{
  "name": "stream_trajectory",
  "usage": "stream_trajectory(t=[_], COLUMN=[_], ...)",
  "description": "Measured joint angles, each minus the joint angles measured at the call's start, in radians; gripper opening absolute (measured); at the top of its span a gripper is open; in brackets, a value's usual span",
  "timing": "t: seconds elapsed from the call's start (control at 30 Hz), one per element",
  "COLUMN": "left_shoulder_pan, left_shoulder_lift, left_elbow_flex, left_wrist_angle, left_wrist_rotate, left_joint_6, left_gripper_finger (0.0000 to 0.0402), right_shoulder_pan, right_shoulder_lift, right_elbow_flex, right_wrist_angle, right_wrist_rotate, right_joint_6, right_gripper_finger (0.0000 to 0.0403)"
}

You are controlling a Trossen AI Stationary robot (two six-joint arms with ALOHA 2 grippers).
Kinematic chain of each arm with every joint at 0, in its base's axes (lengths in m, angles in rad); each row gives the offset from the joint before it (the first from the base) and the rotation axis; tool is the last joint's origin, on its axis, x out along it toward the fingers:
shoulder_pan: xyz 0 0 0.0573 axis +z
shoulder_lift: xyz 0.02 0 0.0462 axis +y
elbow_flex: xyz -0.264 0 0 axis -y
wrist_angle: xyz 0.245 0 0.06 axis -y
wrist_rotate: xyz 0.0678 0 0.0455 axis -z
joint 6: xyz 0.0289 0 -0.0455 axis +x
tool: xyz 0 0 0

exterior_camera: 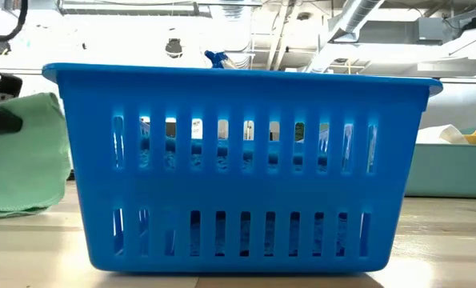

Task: Pick & Place Kitchen Items
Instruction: Put the green microfiber towel into the green bin

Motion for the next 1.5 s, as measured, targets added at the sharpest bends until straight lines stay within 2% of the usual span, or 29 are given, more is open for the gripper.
stream_trajectory(t=[0.1, 0.2, 0.33, 0.47, 0.57, 0.8, 0.93, 1.2, 1.5], left_shoulder_pan=[-0.021, -0.047, -0.063, -0.046, -0.027, 0.105, 0.235, 0.499, 0.687], left_shoulder_lift=[0.0, -0.002, -0.002, -0.006, -0.006, -0.006, -0.015, -0.112, -0.167], left_elbow_flex=[-0.065, -0.144, -0.207, -0.207, -0.207, -0.207, -0.207, -0.207, -0.173], left_wrist_angle=[0.118, 0.347, 0.685, 0.912, 1.02, 1.131, 1.175, 1.152, 1.064], left_wrist_rotate=[0.01, 0.011, 0.03, 0.134, 0.195, 0.373, 0.564, 0.858, 1.051], left_joint_6=[0.012, 0.091, 0.328, 0.571, 0.704, 0.854, 0.915, 0.874, 0.807], left_gripper_finger=[0.0001, 0.0001, 0.0001, 0.0001, 0.0001, 0.0, 0.0, 0.0, 0.0], right_shoulder_pan=[0.002, 0.002, 0.002, 0.002, 0.002, 0.003, 0.003, 0.003, 0.003], right_shoulder_lift=[0.0, 0.0, 0.0, 0.0, 0.0, 0.0, 0.0, 0.0, 0.0], right_elbow_flex=[0.0, 0.0, 0.0, 0.0, 0.0, 0.0, 0.0, 0.0, 0.0], right_wrist_angle=[-0.006, -0.006, -0.006, -0.003, -0.002, -0.002, 0.003, 0.025, 0.03], right_wrist_rotate=[0.0, -0.002, -0.003, -0.003, -0.003, -0.003, -0.004, -0.04, -0.053], right_joint_6=[0.0, 0.0, -0.001, -0.001, -0.002, -0.006, -0.012, -0.051, -0.054], right_gripper_finger=[0.0336, 0.0336, 0.0336, 0.0336, 0.0336, 0.0336, 0.0336, 0.0336, 0.0336])
